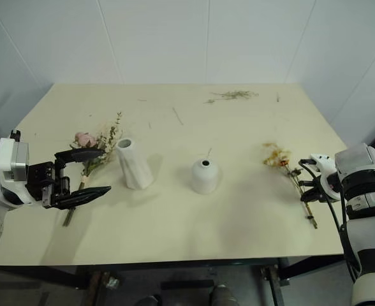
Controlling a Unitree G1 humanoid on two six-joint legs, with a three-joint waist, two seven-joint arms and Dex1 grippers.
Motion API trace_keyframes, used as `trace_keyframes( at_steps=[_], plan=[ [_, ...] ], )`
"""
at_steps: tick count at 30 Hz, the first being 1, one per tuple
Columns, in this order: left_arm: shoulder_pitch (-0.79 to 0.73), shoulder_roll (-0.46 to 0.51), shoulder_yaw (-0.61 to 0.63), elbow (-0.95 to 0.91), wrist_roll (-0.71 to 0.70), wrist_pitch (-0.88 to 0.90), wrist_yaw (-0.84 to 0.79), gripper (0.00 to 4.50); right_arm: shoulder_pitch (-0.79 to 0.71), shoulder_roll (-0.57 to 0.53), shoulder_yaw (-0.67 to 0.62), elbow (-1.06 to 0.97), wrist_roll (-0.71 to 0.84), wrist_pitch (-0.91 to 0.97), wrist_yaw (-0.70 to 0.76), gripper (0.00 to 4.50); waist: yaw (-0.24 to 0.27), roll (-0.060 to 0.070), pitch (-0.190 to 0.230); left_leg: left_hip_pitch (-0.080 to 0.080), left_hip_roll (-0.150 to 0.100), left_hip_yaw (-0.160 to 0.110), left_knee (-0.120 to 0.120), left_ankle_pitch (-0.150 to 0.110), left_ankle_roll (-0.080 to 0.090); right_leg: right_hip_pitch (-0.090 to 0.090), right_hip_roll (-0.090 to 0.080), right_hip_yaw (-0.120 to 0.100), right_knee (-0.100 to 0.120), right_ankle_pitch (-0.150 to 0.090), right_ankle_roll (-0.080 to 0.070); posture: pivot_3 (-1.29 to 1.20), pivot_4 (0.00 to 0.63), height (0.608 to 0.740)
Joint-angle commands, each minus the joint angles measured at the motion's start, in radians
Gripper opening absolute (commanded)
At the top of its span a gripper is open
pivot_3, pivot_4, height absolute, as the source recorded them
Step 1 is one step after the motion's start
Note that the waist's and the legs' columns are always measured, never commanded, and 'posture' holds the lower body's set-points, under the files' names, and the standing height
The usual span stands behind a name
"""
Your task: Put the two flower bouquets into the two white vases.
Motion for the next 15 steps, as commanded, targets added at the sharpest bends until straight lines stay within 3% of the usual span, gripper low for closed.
trace_keyframes(
  at_steps=[1,4,7,12,15],
  plan=[
    [-0.048,0.024,0.012,0.017,-0.011,-0.006,-0.005,4.5,-0.013,0.043,-0.114,0.016,0.067,-0.016,-0.039,0.01,-0.002,0.0,0.0,0.0,0.0,0.0,0.0,0.0,0.0,0.0,0.0,0.0,0.0,0.0,0.0,0.0,0.15,0.74],
    [-0.07,0.031,0.008,0.035,-0.007,-0.007,-0.011,4.5,-0.03,0.071,-0.234,-0.023,0.124,-0.067,-0.075,0.01,-0.009,0.0,0.0,0.001,0.0,0.002,0.0,0.0,0.0,0.0,0.001,0.002,0.0,0.001,0.0,0.0,0.15,0.74],
    [-0.075,0.034,0.01,0.052,-0.003,-0.009,-0.022,4.5,0.012,0.126,-0.434,-0.171,0.248,-0.262,-0.099,0.01,-0.009,0.001,0.001,0.0,0.0,0.002,0.0,0.0,0.0,0.0,0.001,0.002,0.0,0.003,0.004,0.0,0.15,0.74],
    [-0.102,0.036,0.003,0.106,0.01,-0.021,-0.029,4.5,0.119,0.386,-0.793,-0.552,0.571,-0.536,-0.158,0.01,0.0,0.002,0.001,-0.001,0.001,0.0,-0.002,-0.001,0.001,-0.002,0.002,0.002,0.002,0.004,0.006,0.0,0.15,0.74],
    [-0.124,0.035,-0.009,0.136,0.019,-0.026,-0.041,4.5,0.166,0.465,-0.802,-0.7,0.659,-0.582,-0.147,0.01,0.007,0.003,0.002,-0.003,0.001,-0.001,-0.003,-0.001,0.001,-0.003,0.002,0.002,0.002,0.003,0.006,0.0,0.15,0.74]
  ],
)
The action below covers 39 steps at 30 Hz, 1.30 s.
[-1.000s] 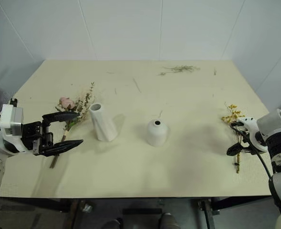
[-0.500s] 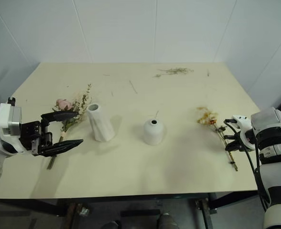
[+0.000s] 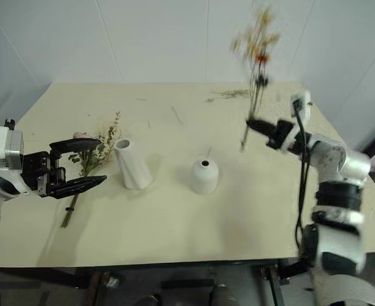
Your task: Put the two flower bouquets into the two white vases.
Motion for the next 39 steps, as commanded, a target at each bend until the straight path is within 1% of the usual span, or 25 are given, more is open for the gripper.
trace_keyframes(
  at_steps=[1,3,4,8,12,18,28,35,39],
  plan=[
    [-0.025,0.015,0.002,0.018,0.004,-0.021,-0.019,4.5,0.051,0.019,-0.003,-0.177,0.085,-0.097,0.03,0.01,0.01,0.0,0.0,-0.001,0.0,0.0,0.0,0.0,0.0,0.0,0.0,0.0,-0.001,0.0,0.0,0.0,0.15,0.74],
    [-0.032,0.014,-0.004,0.03,0.008,-0.025,-0.027,4.5,0.082,0.028,0.038,-0.216,0.083,-0.144,0.043,0.01,0.018,0.0,0.0,-0.001,0.0,0.0,0.0,-0.001,0.0,0.001,-0.001,0.0,-0.003,0.0,0.0,0.0,0.15,0.74],
    [-0.037,0.013,-0.006,0.036,0.01,-0.026,-0.029,4.5,0.089,0.033,0.043,-0.223,0.099,-0.136,0.033,0.01,0.02,0.0,0.0,-0.001,0.0,0.0,0.0,-0.001,0.0,0.001,-0.001,0.0,-0.003,0.0,0.0,0.0,0.15,0.74],
    [-0.068,-0.004,-0.029,0.07,0.023,-0.042,-0.032,4.5,0.207,0.06,0.181,-0.305,0.067,-0.228,0.106,0.01,0.024,0.0,0.0,0.001,0.0,0.0,0.0,-0.001,0.0,0.001,0.0,0.0,-0.001,0.0,-0.001,0.0,0.15,0.74],
    [-0.082,-0.025,-0.042,0.08,0.029,-0.055,-0.025,4.5,0.261,0.047,0.253,-0.274,0.015,-0.349,0.156,0.01,0.023,0.0,0.0,0.0,0.0,0.001,0.001,-0.001,0.0,0.001,0.0,0.0,-0.001,0.0,-0.001,0.0,0.15,0.74],
    [-0.076,-0.048,-0.045,0.066,0.029,-0.059,-0.008,4.5,0.262,0.064,0.266,-0.208,0.018,-0.423,0.145,0.01,0.024,0.0,0.0,0.001,0.0,0.001,0.002,-0.001,0.0,0.001,0.0,0.0,0.0,0.0,-0.001,0.0,0.15,0.74],
    [-0.074,-0.059,-0.046,0.049,0.025,-0.058,0.012,4.5,0.245,0.053,0.28,-0.129,0.017,-0.468,0.159,0.01,0.025,0.0,0.0,0.001,0.0,0.001,0.002,-0.001,0.0,0.001,0.0,0.0,0.0,0.0,-0.001,0.0,0.15,0.74],
    [-0.07,-0.069,-0.043,0.034,0.024,-0.057,0.029,4.5,0.255,0.061,0.302,-0.081,-0.001,-0.499,0.161,0.01,0.024,0.0,0.0,0.001,0.0,0.001,0.002,-0.001,0.0,0.001,0.0,0.0,0.0,0.0,-0.001,0.0,0.15,0.74],
    [-0.07,-0.07,-0.041,0.027,0.022,-0.054,0.035,4.5,0.272,0.072,0.33,-0.068,-0.028,-0.548,0.173,0.01,0.024,0.0,0.0,0.001,0.0,0.001,0.002,-0.001,0.0,0.001,0.0,0.0,0.0,0.0,-0.001,0.0,0.15,0.74]
  ],
)
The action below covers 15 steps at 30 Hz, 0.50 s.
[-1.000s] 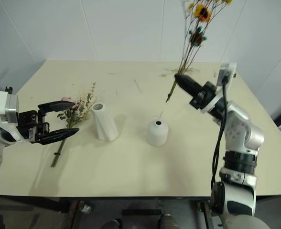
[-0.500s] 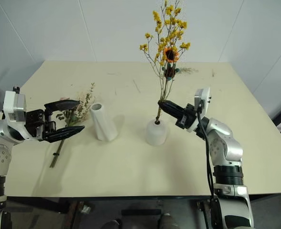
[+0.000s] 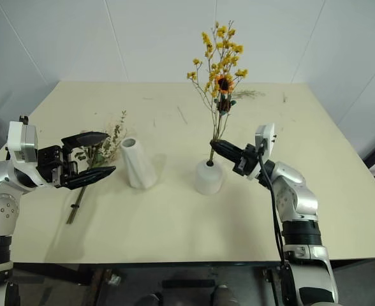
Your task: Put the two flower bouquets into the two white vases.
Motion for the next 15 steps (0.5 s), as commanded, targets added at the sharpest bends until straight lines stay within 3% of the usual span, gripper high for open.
trace_keyframes(
  at_steps=[1,8,11,15],
  plan=[
    [-0.003,0.005,0.015,-0.037,-0.006,-0.01,0.01,4.5,0.003,0.008,0.011,-0.008,-0.012,-0.056,0.015,0.01,0.0,0.0,0.0,0.0,0.0,0.0,0.0,0.0,0.0,0.0,0.0,0.0,0.0,0.0,0.0,0.0,0.15,0.74],
    [0.001,0.005,0.022,-0.049,-0.007,-0.014,0.028,4.5,0.009,0.022,0.015,0.064,-0.05,-0.188,0.02,0.01,0.0,0.0,0.0,0.0,0.0,0.0,0.0,0.0,0.0,0.0,0.0,0.0,0.0,0.0,0.0,0.0,0.15,0.74],
    [0.004,0.007,0.028,-0.053,-0.008,-0.015,0.035,4.5,0.008,0.007,0.019,0.067,-0.041,-0.196,0.05,0.65,0.0,0.0,0.0,0.001,0.0,0.0,0.0,0.0,0.0,0.001,0.0,0.0,0.0,0.0,0.0,0.0,0.15,0.74],
    [0.011,0.01,0.038,-0.057,-0.009,-0.017,0.041,4.5,0.007,-0.009,0.018,0.07,-0.06,-0.222,0.059,2.02,-0.001,0.0,0.0,0.001,0.0,0.0,0.0,0.0,0.0,0.001,0.0,0.0,0.0,0.0,0.0,0.0,0.15,0.74]
  ],
)
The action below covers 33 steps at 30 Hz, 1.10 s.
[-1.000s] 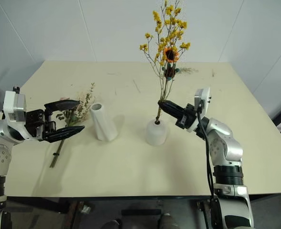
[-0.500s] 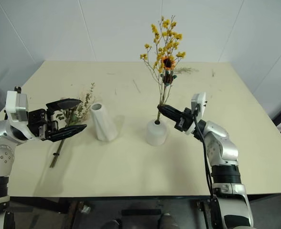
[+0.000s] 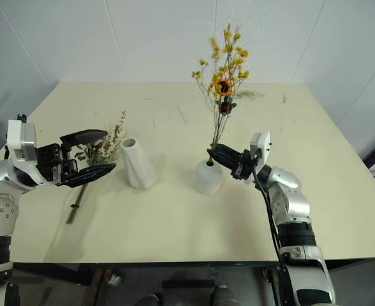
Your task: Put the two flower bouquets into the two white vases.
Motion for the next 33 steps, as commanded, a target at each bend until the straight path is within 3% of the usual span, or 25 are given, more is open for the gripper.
trace_keyframes(
  at_steps=[1,8,23,33],
  plan=[
    [0.006,0.011,0.035,-0.037,-0.009,-0.017,0.01,4.5,-0.005,-0.028,-0.006,-0.014,-0.01,-0.037,0.017,2.34,0.001,0.0,0.0,0.0,0.0,0.0,0.0,0.0,0.0,0.0,0.0,0.0,0.0,0.0,0.0,0.0,0.15,0.74],
    [0.017,0.008,0.044,-0.04,-0.005,-0.022,0.018,4.5,-0.004,-0.044,-0.022,-0.03,0.01,-0.017,0.028,4.43,0.001,0.0,0.0,0.0,0.0,0.0,0.0,0.0,0.0,0.0,0.0,0.0,-0.001,0.0,0.0,0.0,0.15,0.74],
    [-0.001,0.016,0.036,-0.022,-0.002,-0.026,0.018,4.5,-0.011,-0.044,-0.02,-0.051,0.064,0.04,0.046,4.43,0.001,0.0,0.0,0.0,0.0,0.0,0.0,0.0,0.0,0.0,0.0,0.0,-0.001,0.0,0.0,0.0,0.15,0.74],
    [-0.01,0.019,0.035,-0.007,0.001,-0.029,0.012,4.5,0.027,-0.052,-0.013,-0.176,0.097,0.075,0.061,4.43,0.002,0.0,0.0,0.0,0.0,0.0,0.0,0.0,0.0,0.0,0.0,0.0,-0.001,0.0,0.0,0.0,0.15,0.74]
  ],
)
